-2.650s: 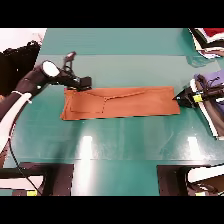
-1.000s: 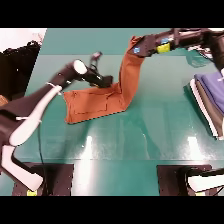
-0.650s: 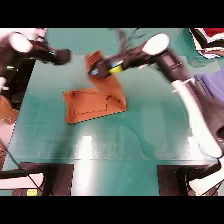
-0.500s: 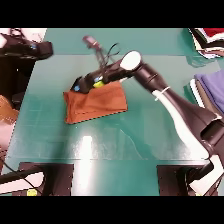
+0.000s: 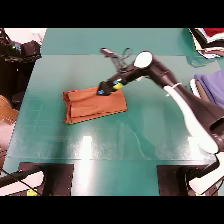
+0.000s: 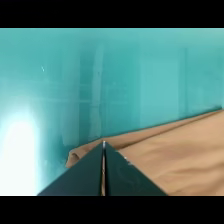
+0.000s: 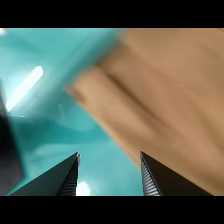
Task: Fold the shirts.
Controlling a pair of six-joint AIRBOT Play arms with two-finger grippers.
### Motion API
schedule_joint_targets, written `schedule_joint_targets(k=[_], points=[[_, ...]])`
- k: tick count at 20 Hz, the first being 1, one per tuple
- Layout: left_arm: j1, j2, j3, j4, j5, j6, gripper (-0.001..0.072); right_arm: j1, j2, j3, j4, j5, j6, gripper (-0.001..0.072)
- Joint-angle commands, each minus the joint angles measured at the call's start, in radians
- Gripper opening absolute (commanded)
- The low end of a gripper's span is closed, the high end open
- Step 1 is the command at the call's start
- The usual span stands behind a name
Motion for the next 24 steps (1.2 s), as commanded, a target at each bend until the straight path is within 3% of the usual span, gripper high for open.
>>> schedule_joint_targets(k=[1,3,9,15,18,20,23,24], points=[[0.003,0.003,0.0,-0.009,-0.024,0.0,0.0027,-0.18,0.068,-0.161,-0.043,0.017,0.036,0.047],[0.003,0.003,0.0,-0.026,-0.022,0.0,0.0028,-0.275,0.072,-0.239,-0.006,0.021,0.036,0.0616],[0.001,0.003,0.0,-0.045,-0.009,0.0,0.0028,-0.353,0.001,-0.368,0.133,-0.017,0.034,0.0614],[0.001,0.003,0.0,-0.058,0.0,0.0,0.0028,-0.225,-0.167,-0.208,0.204,-0.018,0.035,0.0612],[0.001,0.003,0.0,-0.058,0.0,0.0,0.0028,-0.154,-0.256,-0.107,0.272,-0.017,0.035,0.0567],[0.001,0.003,0.0,-0.058,0.0,0.0,0.0028,-0.115,-0.298,-0.053,0.29,-0.017,0.035,0.0418],[0.001,0.003,-0.001,-0.067,-0.003,0.0,0.0028,-0.087,-0.318,0.013,0.282,-0.017,0.026,0.0064],[0.001,0.003,0.0,-0.08,-0.004,0.0,0.0028,-0.087,-0.317,0.035,0.277,-0.013,0.025,0.0046]])
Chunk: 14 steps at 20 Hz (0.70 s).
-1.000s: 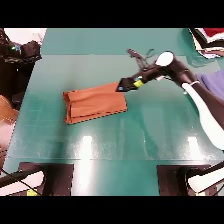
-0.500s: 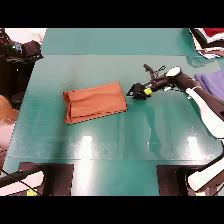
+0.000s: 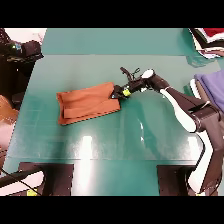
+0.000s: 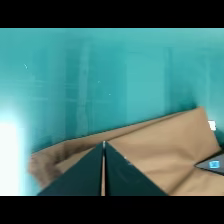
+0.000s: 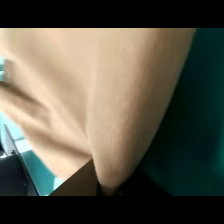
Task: Fold the shirts.
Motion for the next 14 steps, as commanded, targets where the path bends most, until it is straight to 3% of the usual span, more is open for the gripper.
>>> schedule_joint_targets(k=[1,7,14], points=[[-0.001,0.001,0.0,-0.033,-0.004,0.0,0.0027,0.016,-0.022,0.089,0.009,0.013,-0.008,0.0018],[-0.156,0.001,0.0,-0.045,0.013,0.0,0.0027,-0.209,0.114,0.157,-0.044,0.008,0.014,0.0018],[-0.369,0.001,0.0,-0.045,0.119,-0.001,0.0028,-0.72,0.332,0.157,-0.175,0.017,0.017,0.0018]])
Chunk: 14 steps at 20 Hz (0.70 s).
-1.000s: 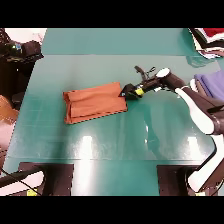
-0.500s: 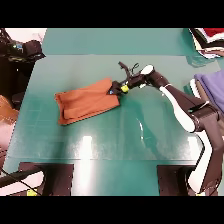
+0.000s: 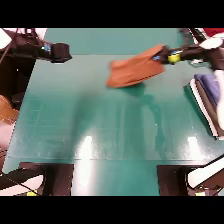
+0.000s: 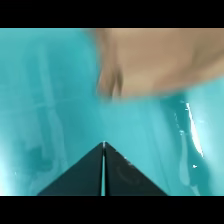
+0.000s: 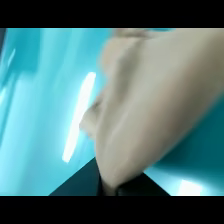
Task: Fold the shirts.
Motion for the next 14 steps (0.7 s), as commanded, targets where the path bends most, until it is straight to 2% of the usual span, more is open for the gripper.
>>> schedule_joint_targets(k=[1,7,10,14], points=[[-0.095,0.001,0.0,0.0,0.06,-0.001,0.0027,-0.258,0.085,0.003,-0.039,0.0,0.002,0.0018],[-0.159,0.001,0.0,0.0,0.082,-0.001,0.0028,-0.56,0.093,0.003,-0.039,-0.011,0.001,0.0018],[-0.159,0.001,0.0,0.001,0.083,-0.001,0.0028,-0.619,0.094,0.003,-0.03,-0.027,0.001,0.0018],[-0.159,-0.005,0.0,0.001,0.083,-0.001,0.0028,-0.636,0.132,0.004,0.082,-0.089,0.001,0.0018]])
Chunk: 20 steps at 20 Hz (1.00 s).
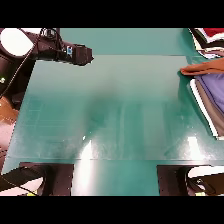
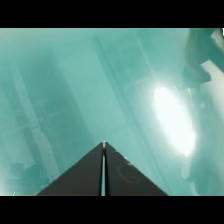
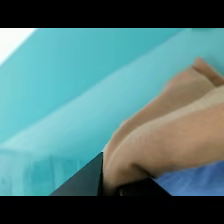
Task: Fold the shirts.
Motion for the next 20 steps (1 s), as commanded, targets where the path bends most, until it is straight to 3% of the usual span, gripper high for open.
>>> schedule_joint_targets(k=[1,6,13,20], points=[[-0.003,-0.007,0.0,0.001,0.001,0.0,0.0028,-0.028,0.05,0.001,0.072,-0.081,-0.001,0.0018],[-0.003,-0.012,-0.005,0.001,-0.011,0.0,0.0028,-0.051,0.185,0.001,0.057,-0.137,-0.013,0.0018],[-0.003,-0.012,-0.005,0.001,-0.015,0.0,0.0028,-0.159,0.272,0.0,0.049,0.076,-0.013,0.0018],[-0.003,-0.012,-0.005,0.001,-0.018,0.001,0.0028,-0.213,0.287,-0.002,-0.413,0.378,0.084,0.002]])
